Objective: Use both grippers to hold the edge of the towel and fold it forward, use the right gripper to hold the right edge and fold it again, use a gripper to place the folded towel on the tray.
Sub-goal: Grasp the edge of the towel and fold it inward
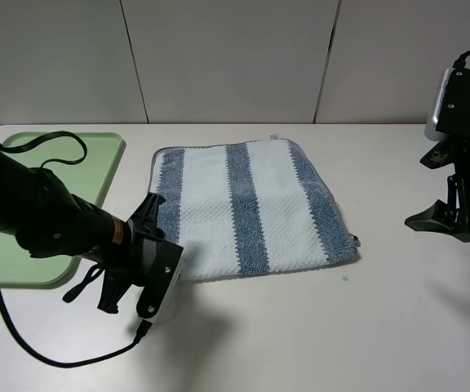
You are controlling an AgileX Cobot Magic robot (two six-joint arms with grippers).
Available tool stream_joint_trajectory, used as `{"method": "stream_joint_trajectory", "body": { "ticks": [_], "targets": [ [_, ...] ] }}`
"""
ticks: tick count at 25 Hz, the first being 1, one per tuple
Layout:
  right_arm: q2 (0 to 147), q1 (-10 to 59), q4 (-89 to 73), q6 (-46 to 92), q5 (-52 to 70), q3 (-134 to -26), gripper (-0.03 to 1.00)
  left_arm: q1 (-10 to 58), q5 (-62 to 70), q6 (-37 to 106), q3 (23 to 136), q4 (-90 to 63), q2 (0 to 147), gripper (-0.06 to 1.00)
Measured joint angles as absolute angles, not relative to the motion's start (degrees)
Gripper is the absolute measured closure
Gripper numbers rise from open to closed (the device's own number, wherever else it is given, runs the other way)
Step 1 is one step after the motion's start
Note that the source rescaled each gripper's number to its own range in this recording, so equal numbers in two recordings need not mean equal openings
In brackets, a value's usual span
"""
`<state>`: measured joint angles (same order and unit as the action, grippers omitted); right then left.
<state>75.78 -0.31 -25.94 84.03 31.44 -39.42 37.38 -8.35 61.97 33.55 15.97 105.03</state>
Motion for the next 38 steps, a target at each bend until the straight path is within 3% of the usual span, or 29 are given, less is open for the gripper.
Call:
{"method": "stream_joint_trajectory", "body": {
  "ticks": [6,9,21,38],
  "targets": [
    [75.78,-0.31,-26.01,84.03,31.62,-39.42,-0.03,37.38,-8.24,62.16,33.42,15.97,105.46,0.85],
    [75.78,-0.25,-25.94,84.55,31.67,-39.42,-0.03,37.38,-8.24,62.16,33.42,15.97,105.53,0.92],
    [79.44,12.10,-17.62,90.04,26.16,-39.42,-0.03,37.38,-8.24,62.16,33.42,15.97,105.53,0.94],
    [92.31,13.50,-16.26,90.88,21.23,-39.44,-0.03,37.38,-8.29,62.17,33.42,15.97,105.53,0.94]
  ]
}}
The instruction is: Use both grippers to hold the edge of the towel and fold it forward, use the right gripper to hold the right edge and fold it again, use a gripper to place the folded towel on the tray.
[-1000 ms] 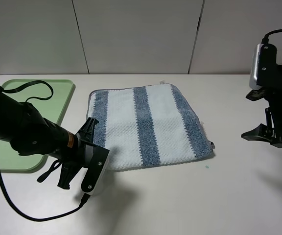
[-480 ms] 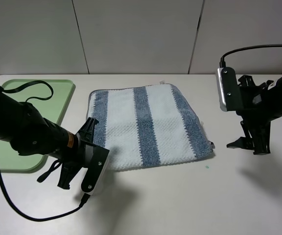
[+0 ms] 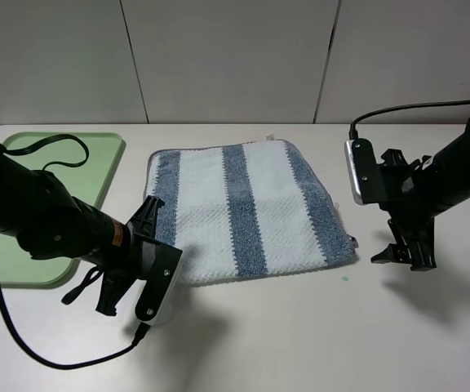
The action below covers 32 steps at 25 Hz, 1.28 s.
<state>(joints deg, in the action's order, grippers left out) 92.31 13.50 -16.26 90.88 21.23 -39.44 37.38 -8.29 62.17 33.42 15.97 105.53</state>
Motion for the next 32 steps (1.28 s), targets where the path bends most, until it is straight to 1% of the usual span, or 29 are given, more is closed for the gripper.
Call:
{"method": "stream_joint_trajectory", "body": {
  "ticks": [5,8,20,32],
  "targets": [
    [92.50,17.71,-16.26,92.18,19.38,-39.44,-0.03,37.38,-8.29,62.17,33.42,15.97,105.53,0.94],
    [93.66,18.80,-16.32,92.36,18.81,-39.44,-0.03,37.38,-8.29,62.17,33.42,15.97,105.53,0.94],
    [98.81,18.80,-16.32,92.36,16.43,-39.49,-0.03,37.38,-8.29,62.17,33.42,15.97,105.53,0.94],
    [99.09,18.80,-16.32,92.59,16.32,-39.49,-0.03,37.38,-8.29,62.17,33.42,15.97,105.53,0.94]
  ]
}}
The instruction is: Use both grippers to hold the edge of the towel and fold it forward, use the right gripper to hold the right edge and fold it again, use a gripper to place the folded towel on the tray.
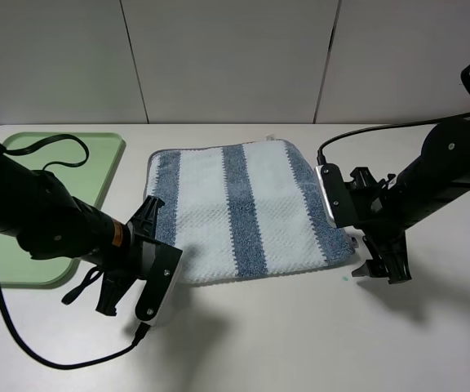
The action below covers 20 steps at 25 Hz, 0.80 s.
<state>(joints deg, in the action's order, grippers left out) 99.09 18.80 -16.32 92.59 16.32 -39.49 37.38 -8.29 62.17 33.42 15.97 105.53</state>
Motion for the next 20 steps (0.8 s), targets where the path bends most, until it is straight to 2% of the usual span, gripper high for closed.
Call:
{"method": "stream_joint_trajectory", "body": {
  "ticks": [20],
  "targets": [
    [100.87,18.80,-22.61,97.29,14.78,-39.55,-0.03,37.38,-8.34,62.17,33.42,15.97,105.53,0.94]
  ]
}}
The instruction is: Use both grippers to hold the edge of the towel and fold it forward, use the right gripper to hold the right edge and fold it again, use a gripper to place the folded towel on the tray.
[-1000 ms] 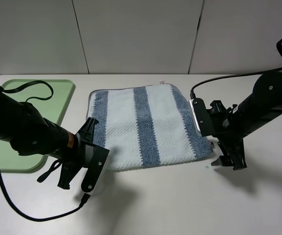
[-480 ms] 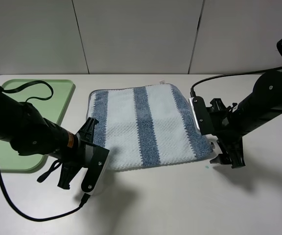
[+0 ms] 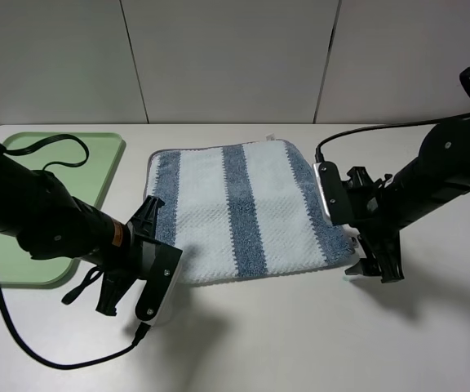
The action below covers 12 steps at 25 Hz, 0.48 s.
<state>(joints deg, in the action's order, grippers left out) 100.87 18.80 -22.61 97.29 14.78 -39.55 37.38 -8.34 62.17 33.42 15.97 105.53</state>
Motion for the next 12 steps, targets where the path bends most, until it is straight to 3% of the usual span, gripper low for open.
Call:
{"method": "stream_joint_trajectory", "body": {
  "ticks": [12],
  "targets": [
    [104.18,18.80,-23.23,97.35,15.11,-40.09,-0.03,37.38,-8.34,62.17,33.42,15.97,105.53,0.94]
  ]
}}
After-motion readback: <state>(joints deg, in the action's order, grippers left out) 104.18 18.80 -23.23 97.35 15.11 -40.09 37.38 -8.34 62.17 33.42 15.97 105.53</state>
